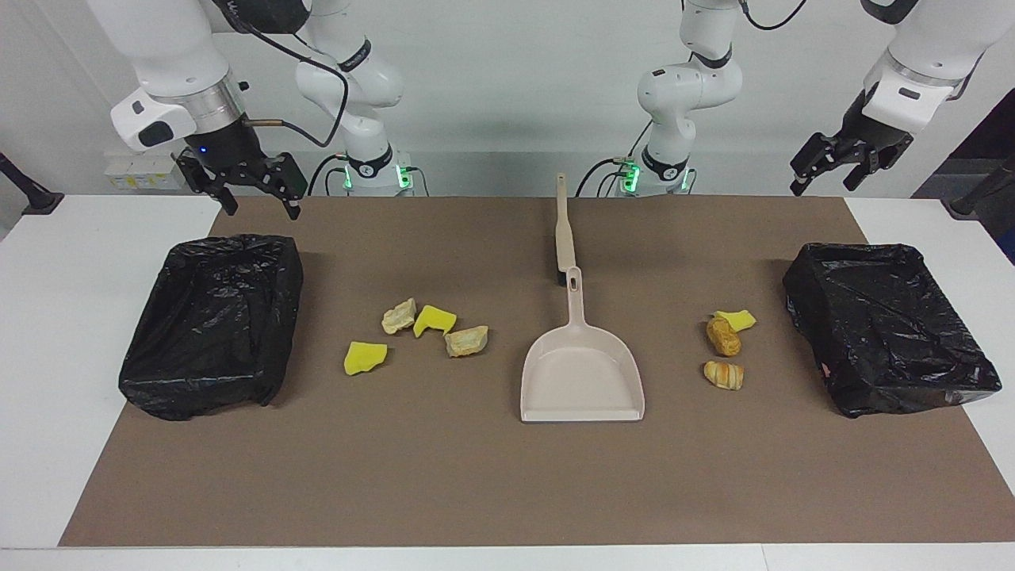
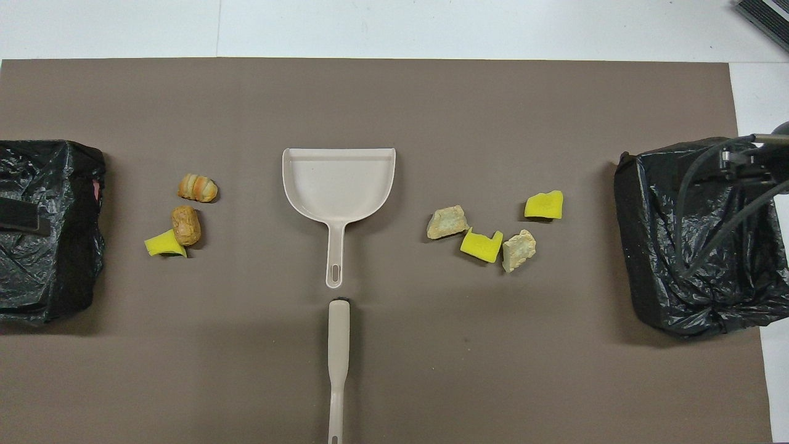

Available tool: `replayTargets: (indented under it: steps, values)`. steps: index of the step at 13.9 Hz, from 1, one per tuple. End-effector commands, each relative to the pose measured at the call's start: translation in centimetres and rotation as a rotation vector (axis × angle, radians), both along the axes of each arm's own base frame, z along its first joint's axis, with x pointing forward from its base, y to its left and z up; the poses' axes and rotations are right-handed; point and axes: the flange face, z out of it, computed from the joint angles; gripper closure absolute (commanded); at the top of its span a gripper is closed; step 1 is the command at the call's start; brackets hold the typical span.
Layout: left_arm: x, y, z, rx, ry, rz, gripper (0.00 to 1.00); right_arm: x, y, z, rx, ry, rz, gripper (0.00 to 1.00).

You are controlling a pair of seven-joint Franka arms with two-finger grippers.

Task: Sweep and dump trash in bin

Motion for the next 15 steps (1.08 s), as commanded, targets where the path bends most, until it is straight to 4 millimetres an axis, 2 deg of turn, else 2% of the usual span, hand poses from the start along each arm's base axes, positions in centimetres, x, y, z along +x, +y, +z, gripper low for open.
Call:
replayTargets:
  steps: [1,4,8,15]
  values:
    - [-0.8,0.1,0.1,0.006,0.007,0.012,0.0,-0.1,-0.4,0.3,0.013,0.001,0.022,0.0]
    - [-0.8,0.0,0.1,0.006,0.007,0.009,0.0,-0.2,0.6,0.4,0.009,-0.002,0.026,0.0]
    - [-0.7,0.1,0.0,0.006,0.009,0.012,0.0,-0.6,0.5,-0.4,0.002,-0.018,0.022,0.0]
    - [-0.7,0.1,0.0,0.006,0.009,0.012,0.0,-0.8,0.8,-0.5,0.001,-0.015,0.023,0.0]
